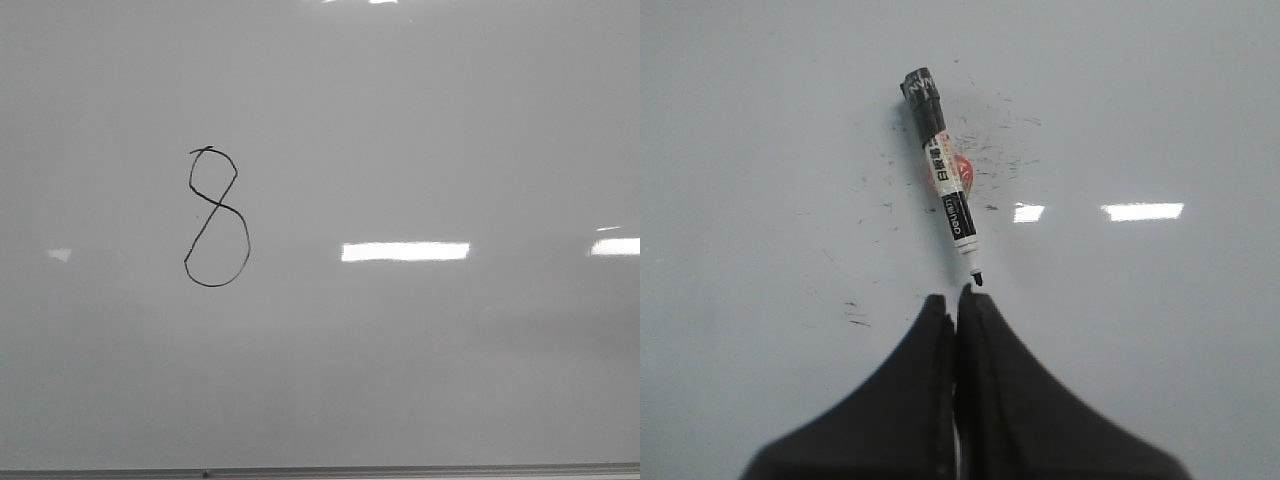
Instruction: Write number 8 on whiteboard
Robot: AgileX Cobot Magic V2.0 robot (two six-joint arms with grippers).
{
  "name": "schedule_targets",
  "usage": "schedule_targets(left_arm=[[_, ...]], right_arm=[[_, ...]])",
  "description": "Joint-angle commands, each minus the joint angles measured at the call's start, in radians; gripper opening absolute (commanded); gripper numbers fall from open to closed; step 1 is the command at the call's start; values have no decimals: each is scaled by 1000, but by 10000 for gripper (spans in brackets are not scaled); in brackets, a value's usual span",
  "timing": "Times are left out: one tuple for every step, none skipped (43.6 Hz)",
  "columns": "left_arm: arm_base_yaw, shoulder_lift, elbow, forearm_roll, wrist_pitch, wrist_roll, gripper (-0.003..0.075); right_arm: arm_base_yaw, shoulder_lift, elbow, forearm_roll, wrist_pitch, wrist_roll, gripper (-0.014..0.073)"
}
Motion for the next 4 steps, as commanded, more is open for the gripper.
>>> schedule_targets(left_arm=[[1,-13,13,-9,-86,-3,-21],[1,-13,13,-9,-86,-3,-21],[1,-13,13,-9,-86,-3,-21],[1,-13,13,-9,-86,-3,-21]], right_arm=[[-6,-18,-2,-11,-73,-1,-67],[-6,-18,-2,-11,-73,-1,-67],[-6,-18,-2,-11,-73,-1,-67],[-6,-18,-2,-11,-73,-1,-67]])
